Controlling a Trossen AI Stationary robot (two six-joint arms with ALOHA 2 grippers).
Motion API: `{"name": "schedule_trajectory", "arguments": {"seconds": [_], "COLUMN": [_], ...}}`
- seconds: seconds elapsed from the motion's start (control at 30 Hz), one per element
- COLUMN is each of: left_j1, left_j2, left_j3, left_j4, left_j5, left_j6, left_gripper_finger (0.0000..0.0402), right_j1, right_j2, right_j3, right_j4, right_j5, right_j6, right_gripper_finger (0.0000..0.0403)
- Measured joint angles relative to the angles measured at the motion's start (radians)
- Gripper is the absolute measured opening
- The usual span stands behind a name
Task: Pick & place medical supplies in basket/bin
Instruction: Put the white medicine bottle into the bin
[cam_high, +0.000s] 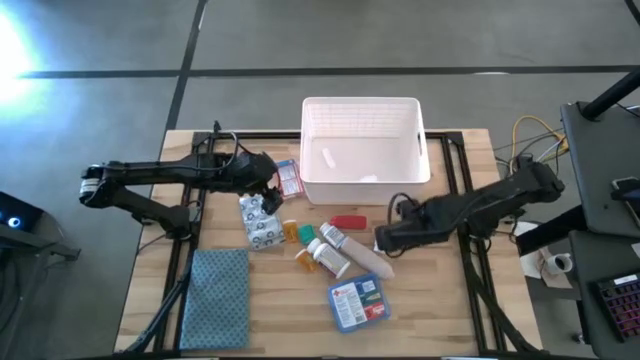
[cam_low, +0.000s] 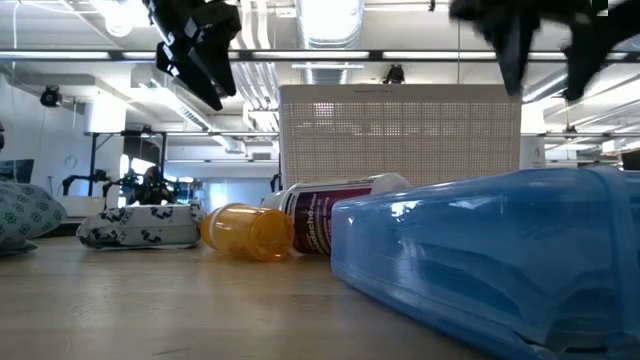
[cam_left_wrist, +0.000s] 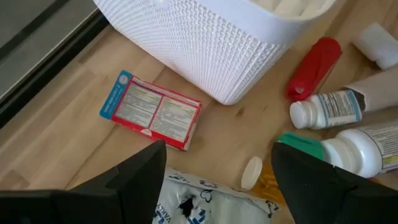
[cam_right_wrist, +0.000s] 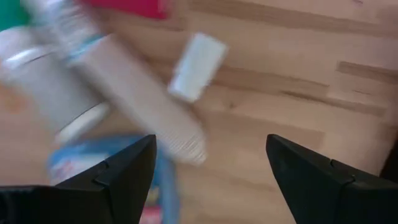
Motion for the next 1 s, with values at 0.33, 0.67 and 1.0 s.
{"name": "schedule_trajectory", "arguments": {"seconds": [0.33, 0.67, 1.0], "left_j1": [0.0, 0.0, 0.0], "left_j2": [0.0, 0.0, 0.0], "left_j3": [-0.028, -0.025, -0.028], "left_j4": [-0.002, -0.002, -0.002], "left_j5": [0.021, 0.024, 0.023], "left_j6": [0.0, 0.019, 0.019], "left_gripper_finger": [0.027, 0.027, 0.027], "right_j1": [0.0, -0.025, -0.046], "right_j2": [0.043, 0.163, 0.204], "right_j3": [-0.347, -0.374, -0.366], "right_j4": [0.508, 0.544, 0.481], "right_j5": [0.089, 0.109, 0.124], "right_j6": [0.261, 0.268, 0.158], "right_gripper_finger": [0.0289, 0.0284, 0.0215]}}
